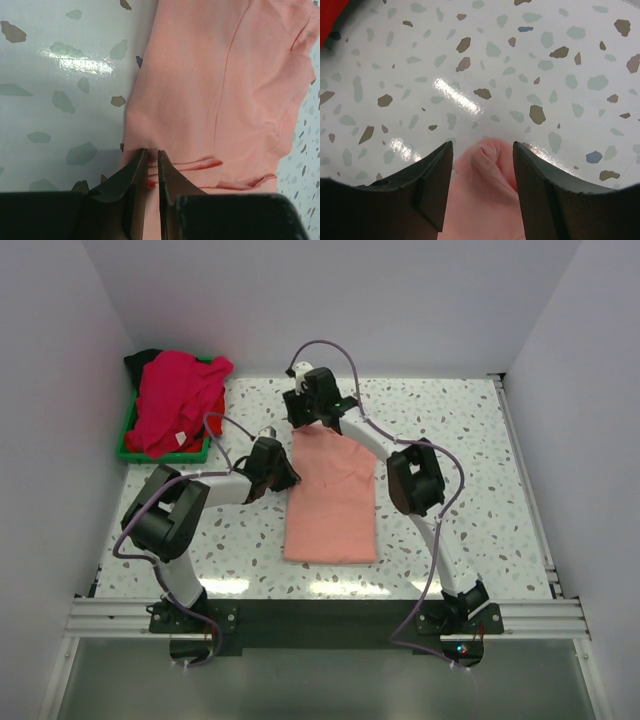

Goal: Fold and stack the t-shirts
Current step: Fold the tshirt

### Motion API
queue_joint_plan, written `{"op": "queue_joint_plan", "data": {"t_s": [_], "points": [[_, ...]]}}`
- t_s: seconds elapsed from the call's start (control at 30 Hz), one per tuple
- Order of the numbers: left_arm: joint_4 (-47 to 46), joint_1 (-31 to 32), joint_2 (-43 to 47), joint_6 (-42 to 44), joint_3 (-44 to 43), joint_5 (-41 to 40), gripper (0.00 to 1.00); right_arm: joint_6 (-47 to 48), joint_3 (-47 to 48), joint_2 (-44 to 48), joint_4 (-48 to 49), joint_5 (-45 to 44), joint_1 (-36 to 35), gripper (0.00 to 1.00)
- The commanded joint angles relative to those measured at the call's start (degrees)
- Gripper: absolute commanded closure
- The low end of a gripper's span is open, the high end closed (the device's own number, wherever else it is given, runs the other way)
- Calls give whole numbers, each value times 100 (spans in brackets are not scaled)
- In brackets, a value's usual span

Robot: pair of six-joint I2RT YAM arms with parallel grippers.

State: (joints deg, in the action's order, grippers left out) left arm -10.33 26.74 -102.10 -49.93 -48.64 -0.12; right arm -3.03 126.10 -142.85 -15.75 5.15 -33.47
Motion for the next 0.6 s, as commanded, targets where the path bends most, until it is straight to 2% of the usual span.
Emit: {"op": "queue_joint_plan", "data": {"t_s": [0.0,0.33,0.57], "points": [[22,-29,-143,150,-22,-41,82,-49,362,-173,10,-137,-28,46],[31,-37,-248,150,-49,-23,82,-93,433,-332,28,-181,-28,65],[13,-29,-310,89,30,-23,88,-408,485,-253,160,-233,-10,79]]}}
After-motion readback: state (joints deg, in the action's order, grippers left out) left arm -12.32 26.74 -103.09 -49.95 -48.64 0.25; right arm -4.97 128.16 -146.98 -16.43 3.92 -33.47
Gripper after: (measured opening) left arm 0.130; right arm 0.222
